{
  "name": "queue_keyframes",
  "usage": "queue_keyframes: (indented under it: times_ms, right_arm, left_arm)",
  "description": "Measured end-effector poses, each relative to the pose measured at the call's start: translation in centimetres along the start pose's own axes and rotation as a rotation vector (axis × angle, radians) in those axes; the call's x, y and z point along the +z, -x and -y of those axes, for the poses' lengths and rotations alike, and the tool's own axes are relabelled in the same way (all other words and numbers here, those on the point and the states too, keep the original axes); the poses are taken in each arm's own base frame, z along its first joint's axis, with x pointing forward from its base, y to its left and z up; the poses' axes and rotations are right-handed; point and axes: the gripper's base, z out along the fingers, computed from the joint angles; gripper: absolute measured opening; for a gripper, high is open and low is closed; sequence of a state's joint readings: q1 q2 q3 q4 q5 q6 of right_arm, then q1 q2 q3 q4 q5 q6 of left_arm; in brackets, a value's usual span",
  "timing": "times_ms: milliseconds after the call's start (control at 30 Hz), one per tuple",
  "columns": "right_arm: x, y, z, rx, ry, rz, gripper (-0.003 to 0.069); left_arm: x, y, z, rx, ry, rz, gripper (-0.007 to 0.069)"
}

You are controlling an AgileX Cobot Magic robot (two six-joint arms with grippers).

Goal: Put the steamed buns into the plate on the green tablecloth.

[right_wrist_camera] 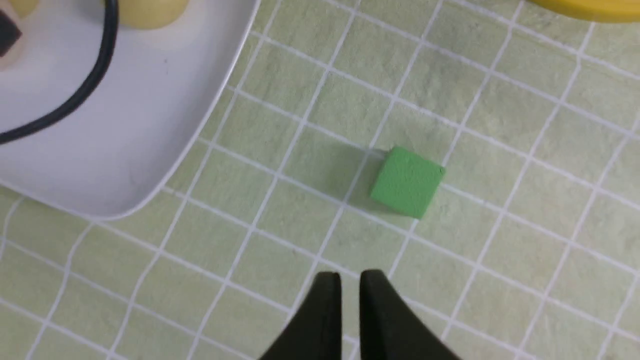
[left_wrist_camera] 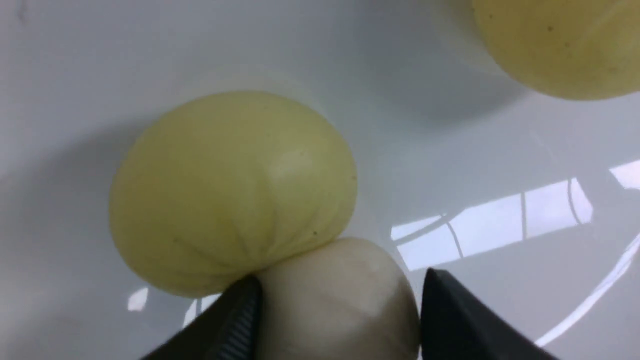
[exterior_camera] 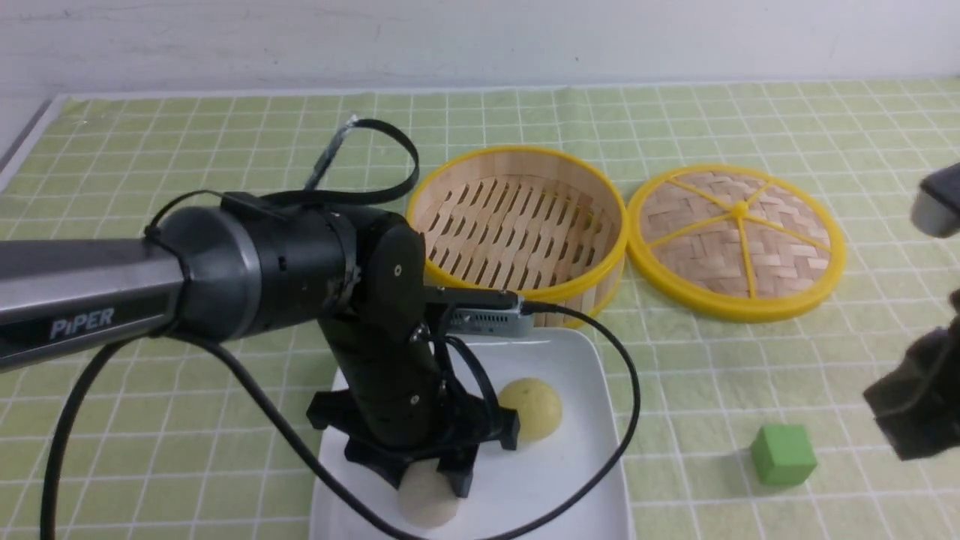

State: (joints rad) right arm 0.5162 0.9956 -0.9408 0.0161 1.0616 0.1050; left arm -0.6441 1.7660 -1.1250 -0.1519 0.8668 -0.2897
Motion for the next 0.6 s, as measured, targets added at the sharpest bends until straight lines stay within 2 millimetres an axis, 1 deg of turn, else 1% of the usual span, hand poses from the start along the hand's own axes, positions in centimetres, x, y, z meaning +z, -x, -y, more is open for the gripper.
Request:
queue_keyframes:
  times_ms: [67, 100, 167, 200, 233, 267, 300, 333, 433, 467, 500, 533, 600]
  right_arm:
    - [-2.6, -1.5, 0.3, 0.020, -0.007, 0.056, 0.0081]
    - [-2.9, -1.7, 0.3, 0.023, -0.007, 0.056, 0.0081]
    - [-6.3, -4.3, 0.8, 0.059, -0.021, 0.172, 0.0081]
    - [-6.7, -4.9, 1.0, 0.066, -0.025, 0.206, 0.0081]
    - [-7.7, -6.2, 1.2, 0.081, -0.019, 0.291, 0.0081]
    - [-7.9, -6.9, 1.3, 0.087, -0.020, 0.328, 0.0081]
    - [-7.8, -7.9, 1.5, 0.094, -0.016, 0.409, 0.0081]
    - [-7.4, -8.7, 1.7, 0.097, -0.009, 0.493, 0.0081]
    - [-4.4, -10.3, 1.9, 0.080, 0.025, 0.712, 0.0081]
    - [-4.2, -10.4, 1.9, 0.078, 0.027, 0.724, 0.0081]
    - [-2.8, -10.8, 1.8, 0.063, 0.045, 0.801, 0.0081]
    - [-2.3, -11.0, 1.8, 0.059, 0.052, 0.826, 0.0081]
    - [-1.6, -11.1, 1.8, 0.052, 0.063, 0.860, 0.0083]
  left_arm:
    - [-0.7, 0.3, 0.1, 0.017, 0.011, 0.011, 0.0524]
    - [-0.9, 0.4, 0.1, 0.021, 0.013, 0.017, 0.0529]
    - [-2.0, 0.9, 0.2, 0.048, 0.031, 0.048, 0.0567]
    - [-2.3, 1.0, 0.1, 0.056, 0.040, 0.053, 0.0571]
    - [-2.8, 1.1, 0.1, 0.067, 0.049, 0.066, 0.0576]
    - [-2.9, 1.2, 0.1, 0.070, 0.053, 0.065, 0.0576]
    - [-3.2, 1.2, 0.1, 0.073, 0.055, 0.070, 0.0575]
    - [-3.3, 1.2, 0.1, 0.075, 0.056, 0.072, 0.0574]
    - [-3.4, 1.2, 0.2, 0.075, 0.056, 0.072, 0.0546]
    - [-3.4, 1.2, 0.2, 0.075, 0.057, 0.072, 0.0543]
    - [-3.4, 1.2, 0.1, 0.076, 0.059, 0.071, 0.0506]
    - [-3.4, 1.2, 0.1, 0.078, 0.061, 0.070, 0.0483]
    - [-3.4, 1.1, 0.1, 0.079, 0.064, 0.065, 0.0408]
